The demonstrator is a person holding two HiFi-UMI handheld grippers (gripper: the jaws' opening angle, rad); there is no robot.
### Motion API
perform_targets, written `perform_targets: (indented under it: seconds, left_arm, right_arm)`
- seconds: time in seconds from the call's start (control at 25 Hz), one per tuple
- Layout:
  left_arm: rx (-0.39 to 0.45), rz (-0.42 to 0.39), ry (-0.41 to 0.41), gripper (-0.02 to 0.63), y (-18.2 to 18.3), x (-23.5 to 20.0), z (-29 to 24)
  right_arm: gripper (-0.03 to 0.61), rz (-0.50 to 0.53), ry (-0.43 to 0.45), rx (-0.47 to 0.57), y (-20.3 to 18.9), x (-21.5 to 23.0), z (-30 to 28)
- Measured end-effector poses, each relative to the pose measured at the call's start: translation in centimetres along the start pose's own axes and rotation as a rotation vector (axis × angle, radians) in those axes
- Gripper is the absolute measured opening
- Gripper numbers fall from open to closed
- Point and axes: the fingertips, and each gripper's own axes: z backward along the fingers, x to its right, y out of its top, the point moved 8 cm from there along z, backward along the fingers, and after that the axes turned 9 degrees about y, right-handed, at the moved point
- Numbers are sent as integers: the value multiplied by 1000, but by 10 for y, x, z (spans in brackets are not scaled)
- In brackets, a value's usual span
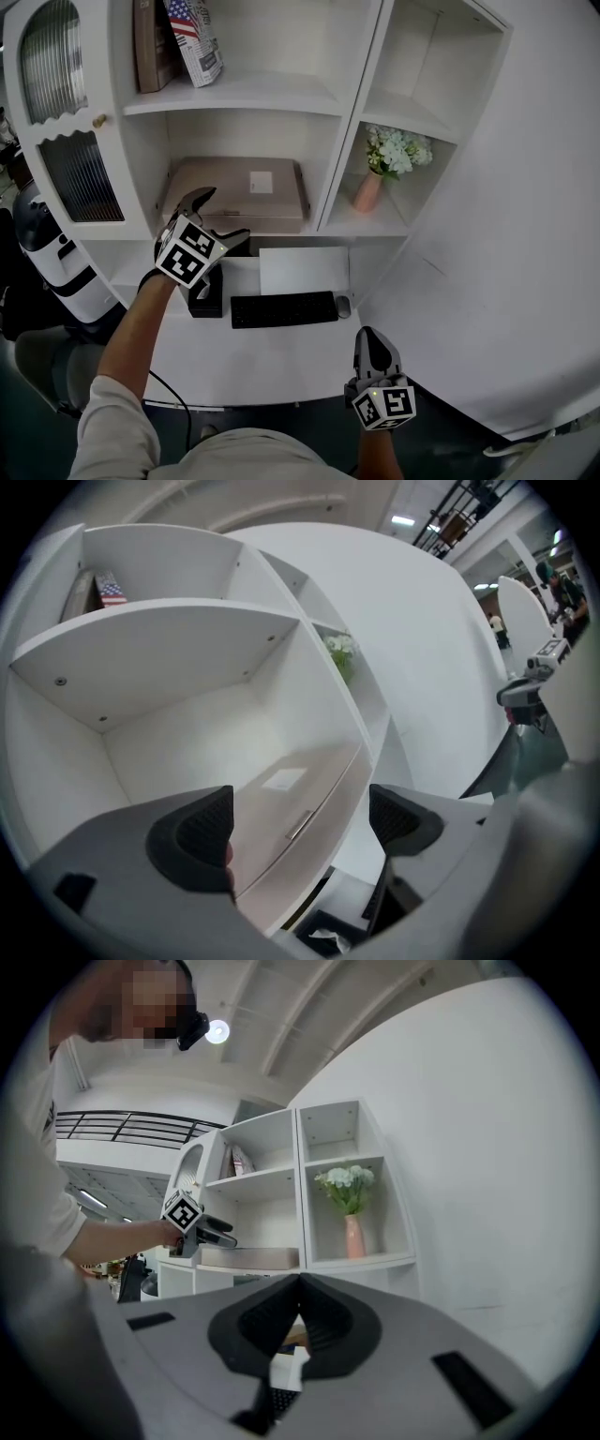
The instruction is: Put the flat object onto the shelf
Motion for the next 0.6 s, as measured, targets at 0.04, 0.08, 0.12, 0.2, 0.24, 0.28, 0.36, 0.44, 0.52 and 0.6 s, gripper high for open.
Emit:
perform_targets:
  seconds: [0.04,0.08,0.12,0.2,0.24,0.28,0.36,0.44,0.52,0.6]
  left_arm:
    - [5,19,11,456,1,-1,4]
    - [8,32,22,454,1,0,7]
    - [12,43,33,453,1,0,11]
    - [29,74,53,448,2,0,19]
    - [42,97,61,429,3,0,24]
    - [55,120,69,406,3,0,28]
    - [78,148,81,391,6,2,38]
    - [100,163,87,365,10,4,47]
    - [121,184,97,328,11,7,57]
    - [137,204,110,310,10,9,68]
  right_arm:
    - [3,1,4,1,0,-1,0]
    - [3,2,8,2,1,-2,0]
    - [3,4,12,3,1,-3,0]
    - [3,6,18,6,3,-5,-1]
    - [3,7,22,7,3,-6,-1]
    - [3,8,25,9,4,-7,-2]
    - [3,10,31,13,6,-9,-3]
    - [3,12,36,17,8,-11,-3]
    - [3,13,40,21,9,-13,-3]
    - [3,16,47,25,11,-16,-3]
